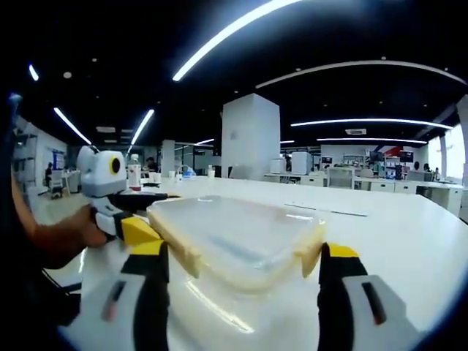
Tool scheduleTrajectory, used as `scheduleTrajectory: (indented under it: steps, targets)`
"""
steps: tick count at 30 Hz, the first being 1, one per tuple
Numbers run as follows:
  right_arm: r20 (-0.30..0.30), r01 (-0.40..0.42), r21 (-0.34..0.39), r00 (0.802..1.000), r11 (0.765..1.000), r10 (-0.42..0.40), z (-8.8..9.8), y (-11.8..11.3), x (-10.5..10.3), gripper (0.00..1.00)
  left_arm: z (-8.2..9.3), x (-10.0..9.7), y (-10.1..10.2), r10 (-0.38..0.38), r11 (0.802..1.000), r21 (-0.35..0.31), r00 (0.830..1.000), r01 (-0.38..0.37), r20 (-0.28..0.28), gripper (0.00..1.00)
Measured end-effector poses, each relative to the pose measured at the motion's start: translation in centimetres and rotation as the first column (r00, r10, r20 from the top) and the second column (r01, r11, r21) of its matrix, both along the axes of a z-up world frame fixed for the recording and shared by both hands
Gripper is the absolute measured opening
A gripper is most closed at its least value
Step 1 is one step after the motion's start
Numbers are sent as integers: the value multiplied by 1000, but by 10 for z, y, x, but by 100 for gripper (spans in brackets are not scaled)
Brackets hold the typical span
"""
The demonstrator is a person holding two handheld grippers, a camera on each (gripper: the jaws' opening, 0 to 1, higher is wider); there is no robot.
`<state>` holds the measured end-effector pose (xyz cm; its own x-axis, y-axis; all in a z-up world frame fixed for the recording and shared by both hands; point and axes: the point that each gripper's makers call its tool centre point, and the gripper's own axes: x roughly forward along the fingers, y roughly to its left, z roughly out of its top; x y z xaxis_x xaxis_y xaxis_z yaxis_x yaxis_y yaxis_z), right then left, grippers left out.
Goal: Snap each plastic latch of the storage box into its locked position after aligning the lid with the box until every specified latch is closed and the lid sits flush.
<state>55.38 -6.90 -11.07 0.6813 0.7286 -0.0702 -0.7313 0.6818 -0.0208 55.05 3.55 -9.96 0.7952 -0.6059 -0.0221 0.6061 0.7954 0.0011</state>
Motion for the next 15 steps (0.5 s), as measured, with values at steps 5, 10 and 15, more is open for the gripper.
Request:
scheduleTrajectory:
  steps: [5, 10, 15]
  targets:
    - [-3, 2, 10, 1000, 1000, -2, 0, 1, -1, 80, -3, -3, -2, 4, 1000, 11, 1000, -4, 1, 78]
    - [-2, 3, 10, 1000, 1000, -3, -1, 1, -2, 78, -5, -3, -2, 12, 999, 30, 1000, -12, 3, 75]
    - [18, 20, -47, 1000, 999, -19, -7, 1, 0, 77, -5, -3, -1, 13, 1000, 27, 1000, -13, 2, 74]
